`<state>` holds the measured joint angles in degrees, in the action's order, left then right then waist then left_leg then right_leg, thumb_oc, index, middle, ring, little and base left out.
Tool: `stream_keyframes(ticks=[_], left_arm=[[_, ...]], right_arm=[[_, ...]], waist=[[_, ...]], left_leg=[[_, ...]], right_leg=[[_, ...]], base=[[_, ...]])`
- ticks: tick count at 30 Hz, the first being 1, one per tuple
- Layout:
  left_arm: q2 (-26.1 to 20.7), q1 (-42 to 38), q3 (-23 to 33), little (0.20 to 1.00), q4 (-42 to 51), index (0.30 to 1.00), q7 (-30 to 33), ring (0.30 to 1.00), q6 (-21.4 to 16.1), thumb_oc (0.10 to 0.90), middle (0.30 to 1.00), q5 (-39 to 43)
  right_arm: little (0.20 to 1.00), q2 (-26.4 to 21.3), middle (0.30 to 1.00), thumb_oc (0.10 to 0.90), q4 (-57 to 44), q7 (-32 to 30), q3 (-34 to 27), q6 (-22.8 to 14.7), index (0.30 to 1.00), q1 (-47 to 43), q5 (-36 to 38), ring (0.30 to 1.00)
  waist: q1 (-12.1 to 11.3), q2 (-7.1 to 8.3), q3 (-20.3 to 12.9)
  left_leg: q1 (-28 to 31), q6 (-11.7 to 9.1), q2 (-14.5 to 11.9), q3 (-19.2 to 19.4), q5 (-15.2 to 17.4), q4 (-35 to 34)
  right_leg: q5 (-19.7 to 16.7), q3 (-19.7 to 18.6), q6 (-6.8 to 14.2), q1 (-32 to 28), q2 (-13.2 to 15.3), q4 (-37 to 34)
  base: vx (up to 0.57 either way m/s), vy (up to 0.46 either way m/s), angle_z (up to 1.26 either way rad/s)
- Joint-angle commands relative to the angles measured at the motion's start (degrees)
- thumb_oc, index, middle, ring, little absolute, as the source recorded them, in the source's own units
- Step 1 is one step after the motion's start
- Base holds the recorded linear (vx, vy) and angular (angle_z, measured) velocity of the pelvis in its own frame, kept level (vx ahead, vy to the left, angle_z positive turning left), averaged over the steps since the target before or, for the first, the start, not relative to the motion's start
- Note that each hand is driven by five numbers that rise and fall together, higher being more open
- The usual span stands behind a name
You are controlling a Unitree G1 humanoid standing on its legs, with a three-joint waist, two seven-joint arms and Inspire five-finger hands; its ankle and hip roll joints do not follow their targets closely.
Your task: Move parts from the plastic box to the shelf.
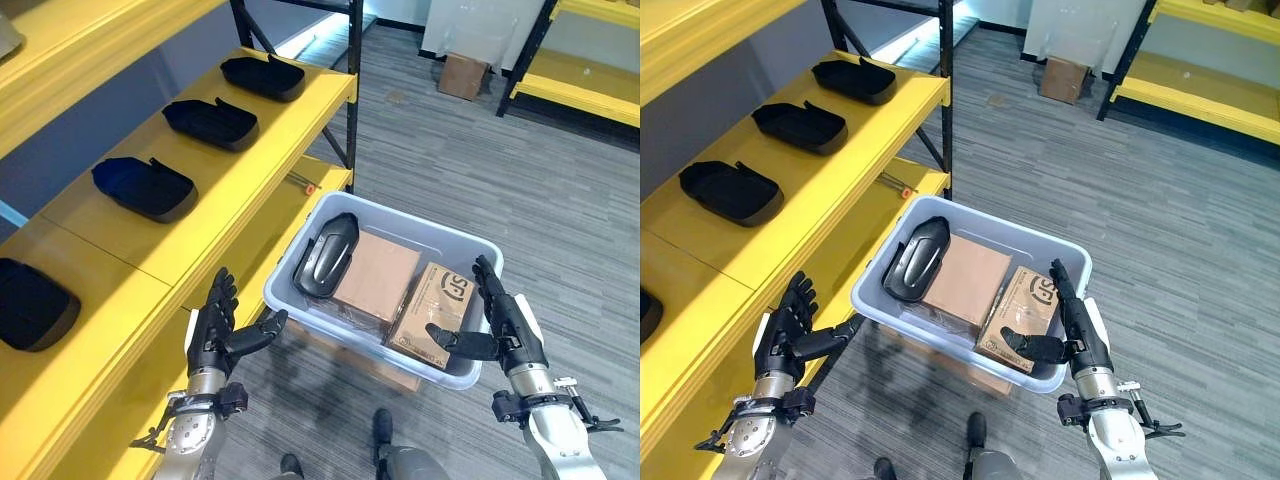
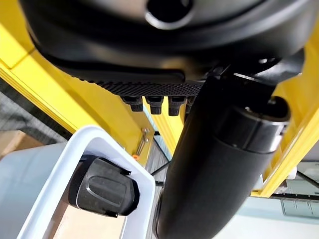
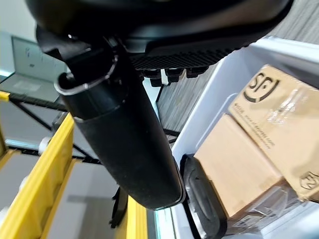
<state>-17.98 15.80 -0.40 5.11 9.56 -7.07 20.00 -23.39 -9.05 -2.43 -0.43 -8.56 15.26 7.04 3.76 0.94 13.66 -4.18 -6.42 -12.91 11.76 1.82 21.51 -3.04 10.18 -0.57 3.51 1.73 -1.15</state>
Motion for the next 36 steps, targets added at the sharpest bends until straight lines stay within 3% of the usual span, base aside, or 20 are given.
stream_keyframes(ticks=[1,2,3,4,5,6,9,11,12,13,14,16,18,23,31,36], left_arm=[[-1.7,-2.7,1.1,1.0,6.9,1.0,0.4,1.0,-4.8,0.9,1.0,-0.1],[-1.5,-2.7,1.1,1.0,7.0,1.0,0.4,1.0,-4.8,0.9,1.0,0.2],[-1.5,-2.7,1.2,1.0,7.0,1.0,0.4,1.0,-4.8,0.9,1.0,0.2],[-1.7,-2.4,1.2,1.0,6.9,1.0,0.6,1.0,-4.9,0.9,1.0,0.5],[-1.7,-2.4,1.2,1.0,6.9,1.0,0.6,1.0,-4.9,0.9,1.0,0.5],[-1.8,-2.3,1.4,1.0,7.1,1.0,1.0,1.0,-4.9,0.9,1.0,0.3],[-1.5,-2.3,1.2,1.0,7.0,1.0,1.6,1.0,-5.1,0.9,1.0,1.0],[-0.8,-1.8,1.3,1.0,7.4,1.0,1.3,1.0,-5.1,0.9,1.0,1.0],[-0.8,-1.8,1.3,1.0,7.4,1.0,1.3,1.0,-5.1,0.9,1.0,1.0],[-0.6,-1.2,1.6,1.0,7.5,1.0,1.2,1.0,-5.2,0.9,1.0,0.5],[-0.8,-1.0,1.8,1.0,7.6,1.0,1.1,1.0,-5.3,0.9,1.0,0.0],[-1.3,-1.4,1.3,1.0,7.7,1.0,0.9,1.0,-5.3,0.9,1.0,-0.3],[-3.0,-2.7,1.0,1.0,7.3,1.0,0.9,1.0,-5.7,0.9,1.0,-0.1],[-5.6,-4.7,2.1,1.0,7.3,1.0,2.7,1.0,-6.6,0.9,1.0,0.0],[-6.4,-5.8,2.8,1.0,8.0,1.0,3.9,1.0,-6.9,0.9,1.0,0.3],[-7.2,-5.6,4.3,1.0,8.7,1.0,4.3,1.0,-7.0,0.9,1.0,0.1]], right_arm=[[1.0,-3.5,1.0,0.9,-8.3,-1.8,-3.3,-6.8,1.0,-2.5,3.6,1.0],[1.0,-3.4,1.0,0.9,-8.2,-1.7,-3.2,-6.8,1.0,-2.7,3.9,1.0],[1.0,-3.4,1.0,0.9,-8.3,-1.7,-3.2,-6.8,1.0,-2.7,3.9,1.0],[1.0,-3.9,1.0,0.9,-8.0,-2.0,-2.9,-6.6,1.0,-3.3,3.8,1.0],[1.0,-3.9,1.0,0.9,-8.0,-2.0,-2.9,-6.6,1.0,-3.3,3.8,1.0],[1.0,-3.9,1.0,0.9,-7.7,-2.4,-2.5,-6.8,1.0,-3.9,3.7,1.0],[1.0,-4.3,1.0,0.9,-6.9,-2.7,-1.4,-6.5,1.0,-4.8,3.6,1.0],[1.0,-4.2,1.0,0.9,-7.2,-2.5,-1.4,-6.2,1.0,-4.3,3.8,1.0],[1.0,-4.2,1.0,0.9,-7.2,-2.5,-1.4,-6.1,1.0,-4.3,3.8,1.0],[1.0,-3.8,1.0,0.9,-7.3,-1.5,-1.2,-6.2,1.0,-3.8,5.1,1.0],[1.0,-3.5,1.0,0.9,-7.3,-1.0,-1.1,-6.0,1.0,-3.6,5.2,1.0],[1.0,-3.2,1.0,0.9,-7.7,-0.6,-1.2,-5.7,1.0,-3.3,4.8,1.0],[1.0,-2.5,1.0,0.9,-7.7,-1.0,-1.6,-5.0,1.0,-3.7,3.9,1.0],[1.0,-2.3,1.0,0.9,-7.1,-1.5,-0.7,-4.7,1.0,-6.4,2.9,1.0],[1.0,-3.9,1.0,0.9,-7.5,-2.6,-1.7,-4.6,1.0,-8.1,1.0,1.0],[1.0,-11.6,1.0,0.9,-9.5,-4.8,-3.3,-4.6,1.0,-13.5,-7.3,1.0]], waist=[[0.9,1.96,0.0],[0.7,1.85,0.1],[0.8,2.22,0.3],[-0.3,2.86,1.0],[-0.3,2.9,1.0],[-1.1,2.85,1.2],[-2.4,1.77,1.5],[-2.8,0.47,1.0],[-2.9,0.48,1.0],[-2.8,0.26,0.6],[-2.8,-0.19,0.1],[-2.6,-0.14,-0.3],[-1.7,0.71,0.3],[-1.3,2.03,0.6],[-1.4,3.57,1.1],[-2.7,4.53,2.1]], left_leg=[[-7.8,4.2,1.8,-5.3,-6.1,17.9],[-9.0,3.8,1.7,-6.3,-4.1,15.7],[-9.4,4.8,1.8,-5.4,-5.3,15.3],[-12.1,4.7,1.7,-7.4,-5.4,8.3],[-12.0,4.7,1.8,-7.4,-5.4,8.2],[-12.7,3.8,1.6,-9.4,-7.7,-0.8],[-10.3,1.4,0.0,-13.9,-13.7,-17.8],[-8.1,-0.9,-1.6,-14.9,-15.7,-22.0],[-8.1,-0.9,-1.6,-14.8,-15.7,-22.0],[-6.0,-0.3,-2.2,-14.0,-13.5,-22.6],[-4.4,-0.8,-2.5,-13.2,-13.9,-24.5],[-3.9,-0.4,-1.5,-10.7,-12.0,-22.9],[-5.6,0.8,0.5,-7.3,-7.2,-17.3],[-9.1,1.9,2.1,-2.3,-2.1,-11.5],[-14.0,2.2,2.1,-1.8,-0.4,-7.2],[-16.0,1.5,1.7,-3.8,-1.1,-6.8]], right_leg=[[6.3,-3.3,-1.2,-4.0,-2.1,0.5],[7.1,-4.0,-0.5,-4.9,-2.0,0.4],[6.3,-3.7,-0.7,-4.2,-1.6,0.6],[6.4,-5.0,0.3,-5.4,-0.4,0.6],[6.4,-5.1,0.3,-5.4,-0.4,0.6],[6.8,-5.9,1.0,-5.6,0.1,0.8],[8.5,-8.4,2.1,-6.2,0.3,2.2],[10.1,-10.7,2.7,-7.4,0.4,3.3],[10.1,-10.8,2.7,-7.5,0.4,3.3],[10.9,-11.7,3.0,-7.8,0.6,3.7],[10.3,-12.7,3.2,-7.7,0.5,3.3],[9.5,-13.0,4.5,-7.8,2.7,2.3],[7.5,-13.9,6.7,-7.6,7.0,0.6],[4.2,-16.1,9.5,-3.1,11.4,-1.4],[2.3,-14.4,10.3,-0.7,12.8,-2.3],[3.1,-12.1,9.7,-0.8,12.1,-1.9]], base=[[0.07,-0.017,-0.57],[0.0,-0.02,-0.56],[0.14,0.116,-0.56],[0.02,0.092,-0.42],[0.17,0.188,-0.34],[0.14,0.162,-0.3],[0.22,0.247,-0.7],[0.29,0.299,-0.71],[0.23,0.277,-0.84],[0.13,0.209,-0.82],[0.18,0.328,-0.88],[0.15,0.401,-0.97],[0.09,0.458,-1.03],[-0.04,0.26,-0.42],[-0.01,0.049,-0.14],[-0.01,-0.059,0.16]])
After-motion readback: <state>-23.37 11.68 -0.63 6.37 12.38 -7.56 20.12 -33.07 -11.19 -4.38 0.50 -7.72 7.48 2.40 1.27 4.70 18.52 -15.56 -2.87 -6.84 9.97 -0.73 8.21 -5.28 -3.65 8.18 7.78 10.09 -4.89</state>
